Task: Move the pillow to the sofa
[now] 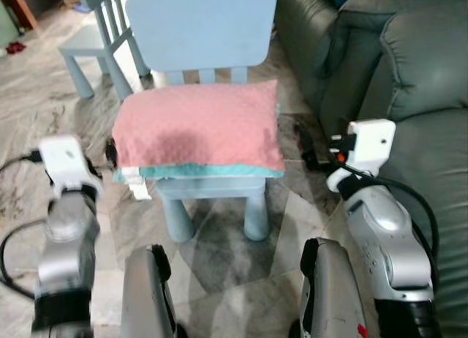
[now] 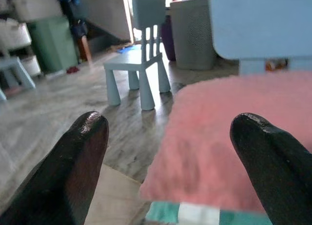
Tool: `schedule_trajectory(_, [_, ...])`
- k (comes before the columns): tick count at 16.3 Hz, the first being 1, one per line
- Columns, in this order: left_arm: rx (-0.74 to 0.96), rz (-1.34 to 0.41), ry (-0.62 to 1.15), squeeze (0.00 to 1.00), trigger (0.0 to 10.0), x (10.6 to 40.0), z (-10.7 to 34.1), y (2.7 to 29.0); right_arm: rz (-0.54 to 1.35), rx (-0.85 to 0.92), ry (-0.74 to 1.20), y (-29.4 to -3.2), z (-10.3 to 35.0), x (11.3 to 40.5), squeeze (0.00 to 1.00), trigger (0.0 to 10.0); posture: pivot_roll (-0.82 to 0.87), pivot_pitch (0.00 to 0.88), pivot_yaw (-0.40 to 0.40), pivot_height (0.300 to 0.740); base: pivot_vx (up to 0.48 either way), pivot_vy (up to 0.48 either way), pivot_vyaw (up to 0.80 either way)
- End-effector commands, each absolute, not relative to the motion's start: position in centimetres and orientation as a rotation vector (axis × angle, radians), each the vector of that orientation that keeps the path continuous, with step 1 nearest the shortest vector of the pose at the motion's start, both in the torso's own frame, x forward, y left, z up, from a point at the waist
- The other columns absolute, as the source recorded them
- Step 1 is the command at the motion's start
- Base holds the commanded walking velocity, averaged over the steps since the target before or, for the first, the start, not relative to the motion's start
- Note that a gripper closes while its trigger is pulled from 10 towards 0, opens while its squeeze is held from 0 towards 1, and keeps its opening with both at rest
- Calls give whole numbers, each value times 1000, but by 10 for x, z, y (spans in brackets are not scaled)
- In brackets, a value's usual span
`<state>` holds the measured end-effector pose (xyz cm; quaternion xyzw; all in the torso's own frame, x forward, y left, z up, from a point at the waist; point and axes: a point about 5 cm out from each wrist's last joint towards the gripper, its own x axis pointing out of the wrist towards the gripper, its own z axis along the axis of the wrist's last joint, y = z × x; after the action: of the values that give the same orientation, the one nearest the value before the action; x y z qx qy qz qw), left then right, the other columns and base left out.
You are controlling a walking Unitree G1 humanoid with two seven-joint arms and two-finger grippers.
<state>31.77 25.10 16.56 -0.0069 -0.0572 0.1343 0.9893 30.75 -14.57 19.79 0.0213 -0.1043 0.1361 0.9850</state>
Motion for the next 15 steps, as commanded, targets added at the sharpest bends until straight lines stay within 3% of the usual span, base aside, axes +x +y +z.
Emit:
schedule_trajectory(1, [-62, 307, -112, 0, 10000, 322, 168, 262, 314, 75, -208, -143, 199, 313, 0, 10000, -53, 149, 62, 399, 0, 0, 0])
schedule_trajectory(2, [-77, 332, -121, 0, 10000, 326, 172, 266, 314, 79, -211, -143, 201, 317, 0, 10000, -46, 161, 59, 399, 0, 0, 0])
schedule_trajectory(3, [-105, 345, -148, 267, 10000, 332, 180, 267, 324, 81, -224, -143, 203, 321, 1000, 10000, -37, 171, 57, 399, 0, 0, 0])
schedule_trajectory(4, [-115, 338, -183, 675, 10000, 339, 191, 266, 328, 64, -237, -141, 207, 325, 1000, 10000, -29, 181, 55, 399, 0, 0, 0])
schedule_trajectory(5, [-118, 333, -199, 1000, 10000, 341, 195, 265, 329, 64, -240, -140, 208, 326, 1000, 10000, -27, 186, 54, 399, 0, 0, 0])
schedule_trajectory(7, [-140, 301, -237, 1000, 10000, 348, 205, 262, 347, 34, -257, -136, 213, 328, 1000, 10000, -28, 203, 52, 399, 0, 0, 0])
schedule_trajectory(8, [-164, 302, -197, 929, 10000, 357, 202, 262, 354, 50, -249, -133, 213, 336, 200, 10000, -30, 229, 48, 399, 0, 0, 0])
schedule_trajectory(9, [-198, 302, -175, 0, 10000, 362, 200, 263, 363, 57, -249, -132, 214, 340, 0, 10000, -31, 240, 49, 399, 0, 0, 0])
schedule_trajectory(15, [-444, 296, -135, 0, 10000, 387, 217, 278, 447, 188, -210, -130, 232, 383, 0, 10000, -7, 307, 58, 399, 0, 0, 0])
